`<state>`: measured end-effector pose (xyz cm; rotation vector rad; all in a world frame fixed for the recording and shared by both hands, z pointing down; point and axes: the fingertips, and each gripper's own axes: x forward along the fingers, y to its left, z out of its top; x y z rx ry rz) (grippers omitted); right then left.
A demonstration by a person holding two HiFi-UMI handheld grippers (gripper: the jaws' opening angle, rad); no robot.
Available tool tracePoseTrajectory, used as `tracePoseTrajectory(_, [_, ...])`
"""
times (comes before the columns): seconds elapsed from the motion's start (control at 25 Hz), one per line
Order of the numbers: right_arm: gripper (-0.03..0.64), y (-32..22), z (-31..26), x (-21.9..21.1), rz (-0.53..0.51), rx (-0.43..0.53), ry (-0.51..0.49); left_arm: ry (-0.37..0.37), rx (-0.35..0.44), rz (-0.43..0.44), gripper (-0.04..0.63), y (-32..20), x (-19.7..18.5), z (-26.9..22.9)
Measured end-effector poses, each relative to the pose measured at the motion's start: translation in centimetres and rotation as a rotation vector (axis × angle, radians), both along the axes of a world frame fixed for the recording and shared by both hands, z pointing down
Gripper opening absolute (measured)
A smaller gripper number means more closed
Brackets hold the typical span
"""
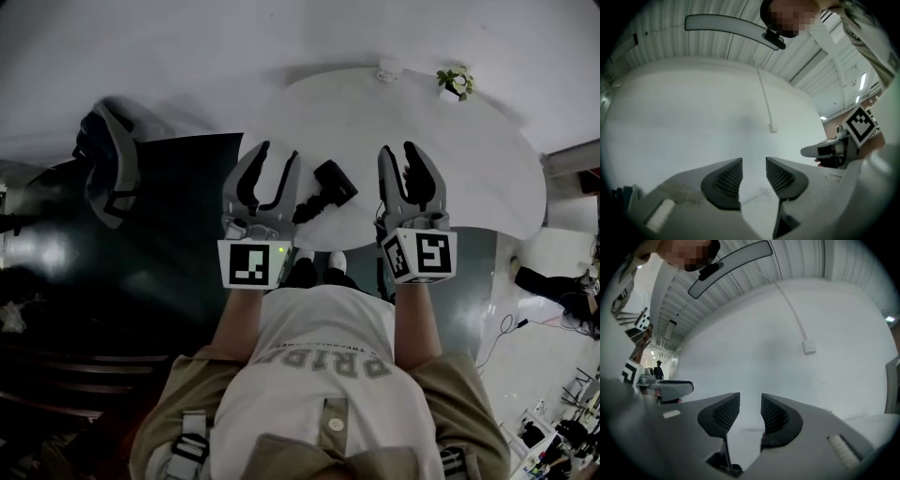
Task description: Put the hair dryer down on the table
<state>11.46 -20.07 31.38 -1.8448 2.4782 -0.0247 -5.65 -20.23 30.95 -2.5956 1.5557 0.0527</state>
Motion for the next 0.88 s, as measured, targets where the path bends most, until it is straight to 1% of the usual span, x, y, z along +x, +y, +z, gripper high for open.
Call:
tracePoseTrajectory(0.12, [0.090,0.6,-1.7,-0.1,0.031,0.046,0.041,-0.003,0.062,-0.030,0.117,0.4,-0.2,-1.8])
tracePoseTrajectory(0.16, [0.077,0.6,-2.2,-0.2,0.039,0.056,0.062,-0.010,0.083,-0.039,0.112,0.4,-0.2,-2.3])
tracePoseTrajectory(0.24, [0.030,0.7,-2.8,-0.4,0.050,0.071,0.098,-0.012,0.118,-0.059,0.096,0.4,-0.3,-3.1])
tracePoseTrajectory(0.32, [0.006,0.8,-3.1,-0.6,0.055,0.080,0.112,-0.003,0.148,-0.077,0.054,0.4,-0.2,-3.9])
tracePoseTrajectory(0.4, [0.006,0.8,-3.4,-0.7,0.056,0.080,0.105,-0.002,0.166,-0.092,0.014,0.2,0.0,-4.4])
tracePoseTrajectory(0.44, [0.006,0.8,-3.5,-0.7,0.056,0.078,0.099,-0.006,0.169,-0.093,0.006,0.1,0.1,-4.5])
tracePoseTrajectory(0.6, [0.006,0.7,-3.7,-0.5,0.058,0.083,0.098,-0.033,0.166,-0.085,0.006,-0.6,0.6,-4.5])
tracePoseTrajectory(0.88, [0.006,0.2,-4.5,0.3,0.080,0.093,0.095,-0.032,0.173,-0.108,0.006,-1.8,0.3,-5.1])
